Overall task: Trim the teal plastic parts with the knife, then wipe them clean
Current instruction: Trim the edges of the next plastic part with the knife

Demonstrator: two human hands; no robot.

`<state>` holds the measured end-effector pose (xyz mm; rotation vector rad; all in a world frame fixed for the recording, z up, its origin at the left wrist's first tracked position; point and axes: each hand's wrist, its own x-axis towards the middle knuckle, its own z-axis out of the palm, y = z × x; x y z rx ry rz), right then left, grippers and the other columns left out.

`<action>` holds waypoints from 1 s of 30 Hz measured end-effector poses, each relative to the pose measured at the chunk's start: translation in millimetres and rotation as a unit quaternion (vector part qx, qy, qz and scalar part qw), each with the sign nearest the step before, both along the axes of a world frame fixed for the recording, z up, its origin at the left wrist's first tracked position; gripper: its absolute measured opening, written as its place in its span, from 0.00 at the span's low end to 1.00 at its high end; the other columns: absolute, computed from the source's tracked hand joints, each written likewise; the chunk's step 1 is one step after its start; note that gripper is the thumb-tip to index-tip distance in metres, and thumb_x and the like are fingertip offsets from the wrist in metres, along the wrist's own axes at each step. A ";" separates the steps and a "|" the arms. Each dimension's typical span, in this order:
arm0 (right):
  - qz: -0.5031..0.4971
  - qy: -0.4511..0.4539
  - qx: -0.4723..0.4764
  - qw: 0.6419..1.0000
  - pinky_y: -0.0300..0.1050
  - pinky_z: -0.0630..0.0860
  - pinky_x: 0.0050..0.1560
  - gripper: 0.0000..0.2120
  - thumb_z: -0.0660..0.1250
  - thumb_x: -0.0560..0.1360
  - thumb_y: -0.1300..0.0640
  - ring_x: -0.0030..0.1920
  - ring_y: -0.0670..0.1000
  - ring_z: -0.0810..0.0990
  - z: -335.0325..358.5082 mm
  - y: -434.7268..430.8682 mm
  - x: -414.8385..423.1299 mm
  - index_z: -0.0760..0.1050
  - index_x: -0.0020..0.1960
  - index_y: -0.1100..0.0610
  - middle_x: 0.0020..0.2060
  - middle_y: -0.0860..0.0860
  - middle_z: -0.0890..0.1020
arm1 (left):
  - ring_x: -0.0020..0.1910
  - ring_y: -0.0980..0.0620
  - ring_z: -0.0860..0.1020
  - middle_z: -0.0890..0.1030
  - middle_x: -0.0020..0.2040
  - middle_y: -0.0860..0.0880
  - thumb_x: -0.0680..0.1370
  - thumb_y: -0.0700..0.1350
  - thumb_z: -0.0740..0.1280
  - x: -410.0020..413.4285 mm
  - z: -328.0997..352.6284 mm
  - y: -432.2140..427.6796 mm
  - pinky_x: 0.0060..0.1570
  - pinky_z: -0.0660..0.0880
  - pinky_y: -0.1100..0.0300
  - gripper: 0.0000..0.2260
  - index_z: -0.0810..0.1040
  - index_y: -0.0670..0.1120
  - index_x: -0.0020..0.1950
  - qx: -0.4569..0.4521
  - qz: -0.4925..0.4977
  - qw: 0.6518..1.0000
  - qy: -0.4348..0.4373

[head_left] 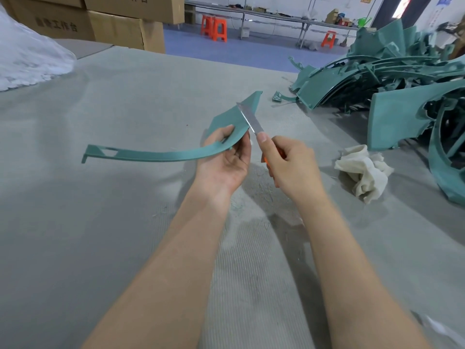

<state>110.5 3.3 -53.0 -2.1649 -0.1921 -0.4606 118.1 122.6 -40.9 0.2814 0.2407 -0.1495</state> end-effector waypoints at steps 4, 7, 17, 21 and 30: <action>0.007 0.002 -0.001 1.000 0.56 0.75 0.35 0.28 0.59 0.80 0.42 0.30 0.63 0.73 0.9 0.2 -0.8 0.73 0.38 0.67 0.31 0.65 0.76 | 0.30 0.51 0.78 0.79 0.30 0.43 0.77 0.33 0.63 0.6 0.8 -0.2 0.31 0.79 0.65 0.10 0.75 0.38 0.36 -0.002 0.011 1.000 0.006; 0.012 0.000 -0.006 1.000 0.55 0.75 0.34 0.28 0.59 0.80 0.42 0.29 0.61 0.73 0.6 0.9 -1.3 0.73 0.38 0.68 0.31 0.65 0.76 | 0.28 0.51 0.79 0.80 0.30 0.43 0.77 0.33 0.63 0.7 0.4 0.0 0.31 0.79 0.65 0.10 0.75 0.38 0.35 -0.005 0.020 1.000 0.008; 0.026 0.004 -0.007 1.000 0.53 0.74 0.34 0.27 0.59 0.80 0.42 0.27 0.52 0.70 0.7 1.0 -1.4 0.73 0.37 0.65 0.29 0.63 0.76 | 0.27 0.51 0.80 0.81 0.30 0.42 0.77 0.32 0.63 -0.8 1.4 0.6 0.31 0.79 0.64 0.11 0.75 0.37 0.33 -0.008 0.026 1.000 0.009; 0.032 0.001 -0.003 0.999 0.54 0.74 0.33 0.27 0.59 0.80 0.42 0.27 0.52 0.70 1.0 0.2 -1.3 0.73 0.37 0.65 0.29 0.63 0.75 | 0.26 0.51 0.80 0.81 0.30 0.43 0.77 0.33 0.63 0.4 2.0 0.1 0.31 0.79 0.65 0.11 0.75 0.37 0.35 -0.007 0.025 1.000 0.012; 0.155 0.014 -0.024 0.987 0.50 0.69 0.31 0.20 0.62 0.80 0.46 0.26 0.47 0.67 -0.3 18.4 -10.3 0.70 0.31 0.53 0.24 0.49 0.69 | 0.36 0.50 0.77 0.78 0.43 0.43 0.78 0.36 0.59 3.7 -5.1 11.9 0.27 0.77 0.65 0.06 0.75 0.38 0.45 -0.074 0.011 0.997 -0.010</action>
